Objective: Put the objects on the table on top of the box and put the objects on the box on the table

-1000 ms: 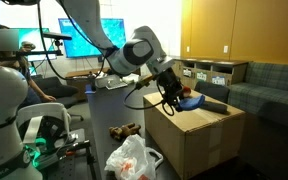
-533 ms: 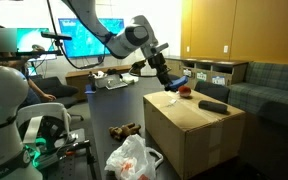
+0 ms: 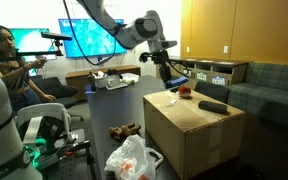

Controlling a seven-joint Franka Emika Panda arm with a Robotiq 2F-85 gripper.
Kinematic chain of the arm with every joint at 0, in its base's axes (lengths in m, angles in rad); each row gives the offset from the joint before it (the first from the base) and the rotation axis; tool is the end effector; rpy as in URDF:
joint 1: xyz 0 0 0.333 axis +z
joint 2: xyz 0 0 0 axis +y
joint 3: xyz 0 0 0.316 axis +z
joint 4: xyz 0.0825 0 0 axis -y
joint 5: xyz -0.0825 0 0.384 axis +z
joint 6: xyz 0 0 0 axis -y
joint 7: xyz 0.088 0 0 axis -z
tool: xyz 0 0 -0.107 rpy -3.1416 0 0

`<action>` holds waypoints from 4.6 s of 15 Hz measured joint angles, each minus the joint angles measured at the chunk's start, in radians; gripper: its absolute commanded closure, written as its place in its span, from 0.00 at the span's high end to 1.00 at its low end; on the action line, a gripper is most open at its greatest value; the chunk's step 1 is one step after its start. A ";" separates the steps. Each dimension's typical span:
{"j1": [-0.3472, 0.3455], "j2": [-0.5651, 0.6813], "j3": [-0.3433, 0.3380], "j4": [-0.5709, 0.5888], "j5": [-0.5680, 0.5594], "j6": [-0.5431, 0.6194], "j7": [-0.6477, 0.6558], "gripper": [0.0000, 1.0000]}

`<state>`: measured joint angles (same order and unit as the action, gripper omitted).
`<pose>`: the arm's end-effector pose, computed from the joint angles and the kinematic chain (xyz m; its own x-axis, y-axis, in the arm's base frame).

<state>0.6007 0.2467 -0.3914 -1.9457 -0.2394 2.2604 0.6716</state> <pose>0.5980 0.1312 0.3740 0.9371 -0.2698 0.2216 -0.3125 -0.9312 0.1878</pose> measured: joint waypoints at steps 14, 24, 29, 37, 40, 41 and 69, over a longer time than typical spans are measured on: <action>-0.336 0.331 0.321 0.289 0.000 -0.099 -0.212 0.30; -0.354 0.373 0.321 0.320 0.000 -0.154 -0.221 1.00; -0.355 0.372 0.321 0.322 0.001 -0.153 -0.222 1.00; -0.399 0.313 0.344 0.339 0.125 -0.123 -0.245 1.00; -0.437 0.299 0.360 0.380 0.202 -0.124 -0.264 1.00; -0.448 0.300 0.364 0.399 0.229 -0.124 -0.265 1.00; -0.585 0.831 0.362 1.171 0.347 -0.350 -0.163 1.00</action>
<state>0.0154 1.0774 -0.0297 -0.7752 0.1081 1.9101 0.5089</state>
